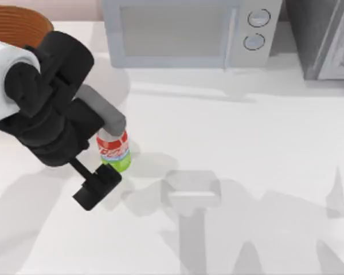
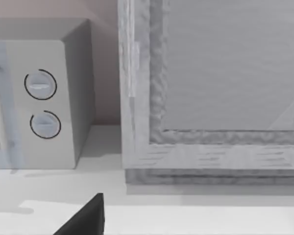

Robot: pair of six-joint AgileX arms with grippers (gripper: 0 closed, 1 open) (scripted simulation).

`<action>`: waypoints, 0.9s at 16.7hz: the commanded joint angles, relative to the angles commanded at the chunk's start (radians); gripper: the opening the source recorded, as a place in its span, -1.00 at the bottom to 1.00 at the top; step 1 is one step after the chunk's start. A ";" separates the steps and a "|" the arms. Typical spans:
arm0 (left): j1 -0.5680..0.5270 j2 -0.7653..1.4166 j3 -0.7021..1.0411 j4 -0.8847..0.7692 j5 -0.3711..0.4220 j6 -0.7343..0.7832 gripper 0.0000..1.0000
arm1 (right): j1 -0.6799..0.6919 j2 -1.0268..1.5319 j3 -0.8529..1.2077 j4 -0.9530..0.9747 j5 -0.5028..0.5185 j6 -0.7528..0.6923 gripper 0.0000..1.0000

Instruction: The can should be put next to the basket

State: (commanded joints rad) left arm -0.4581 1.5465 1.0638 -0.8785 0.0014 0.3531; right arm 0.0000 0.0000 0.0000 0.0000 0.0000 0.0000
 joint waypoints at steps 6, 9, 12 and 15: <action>-0.036 0.361 0.410 -0.262 0.002 0.029 1.00 | 0.000 0.000 0.000 0.000 0.000 0.000 1.00; -0.025 0.466 0.573 -0.344 0.002 0.022 1.00 | 0.000 0.000 0.000 0.000 0.000 0.000 1.00; -0.009 0.519 0.687 -0.392 0.002 0.010 1.00 | 0.000 0.000 0.000 0.000 0.000 0.000 1.00; 0.001 0.533 0.730 -0.408 0.002 0.003 1.00 | 0.000 0.000 0.000 0.000 0.000 0.000 1.00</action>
State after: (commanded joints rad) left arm -0.4574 2.0796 1.7938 -1.2869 0.0029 0.3558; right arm 0.0000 0.0000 0.0000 0.0000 0.0000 0.0000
